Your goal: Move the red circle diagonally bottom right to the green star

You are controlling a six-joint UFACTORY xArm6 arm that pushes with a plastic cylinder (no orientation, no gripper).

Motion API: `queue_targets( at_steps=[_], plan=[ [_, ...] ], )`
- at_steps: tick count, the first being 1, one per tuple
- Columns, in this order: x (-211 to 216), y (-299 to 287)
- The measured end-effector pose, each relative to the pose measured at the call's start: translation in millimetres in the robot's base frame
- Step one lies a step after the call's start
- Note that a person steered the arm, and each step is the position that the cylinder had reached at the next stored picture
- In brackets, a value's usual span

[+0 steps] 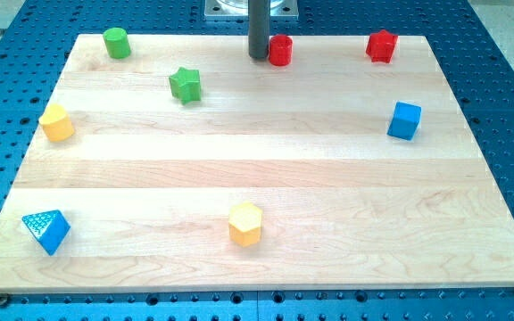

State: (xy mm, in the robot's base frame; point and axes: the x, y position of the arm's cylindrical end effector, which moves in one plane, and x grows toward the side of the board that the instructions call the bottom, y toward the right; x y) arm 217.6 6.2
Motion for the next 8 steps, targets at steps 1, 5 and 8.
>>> queue_targets(
  at_steps=[1, 5, 8],
  plan=[
    [-23, -5],
    [23, 10],
    [188, -44]
  ],
)
